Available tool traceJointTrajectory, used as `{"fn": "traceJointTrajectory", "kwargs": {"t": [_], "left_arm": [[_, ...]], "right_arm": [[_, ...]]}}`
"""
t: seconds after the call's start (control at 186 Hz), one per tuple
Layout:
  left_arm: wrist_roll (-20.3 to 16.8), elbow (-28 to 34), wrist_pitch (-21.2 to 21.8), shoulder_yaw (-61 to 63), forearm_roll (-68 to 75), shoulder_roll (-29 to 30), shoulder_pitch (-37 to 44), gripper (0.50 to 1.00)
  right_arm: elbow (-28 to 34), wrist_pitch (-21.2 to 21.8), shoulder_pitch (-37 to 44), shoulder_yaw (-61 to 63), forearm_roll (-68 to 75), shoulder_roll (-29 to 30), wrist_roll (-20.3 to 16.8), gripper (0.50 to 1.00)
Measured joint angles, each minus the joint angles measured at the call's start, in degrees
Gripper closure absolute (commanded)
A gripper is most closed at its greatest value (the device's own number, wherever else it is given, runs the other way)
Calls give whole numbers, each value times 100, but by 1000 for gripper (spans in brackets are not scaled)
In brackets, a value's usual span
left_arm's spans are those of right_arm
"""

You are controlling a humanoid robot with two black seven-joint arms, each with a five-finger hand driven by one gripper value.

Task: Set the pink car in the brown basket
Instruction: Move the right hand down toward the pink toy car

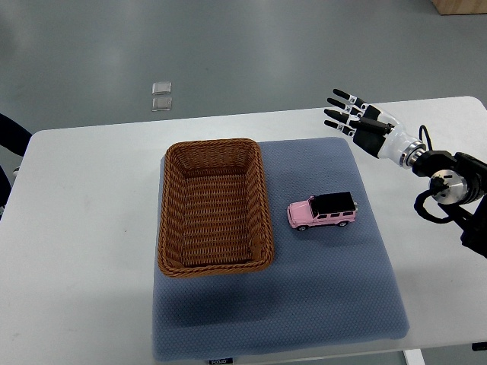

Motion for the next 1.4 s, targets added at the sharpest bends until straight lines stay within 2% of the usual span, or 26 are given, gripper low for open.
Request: {"fn": "traceJointTrajectory", "kwargs": {"t": [0.721, 1.125, 1.4], "left_arm": [[-10, 49, 76, -12, 0, 0, -13, 500], [-9, 54, 76, -19, 0, 0, -48, 500], [-9, 49, 76, -27, 0, 0, -47, 500]], "right_arm": [[-5, -20, -13, -26, -118, -14, 8, 583], [301, 53, 8, -14, -1102, -92, 333, 589], [564, 51, 6, -26, -2401, -333, 480, 591]]}}
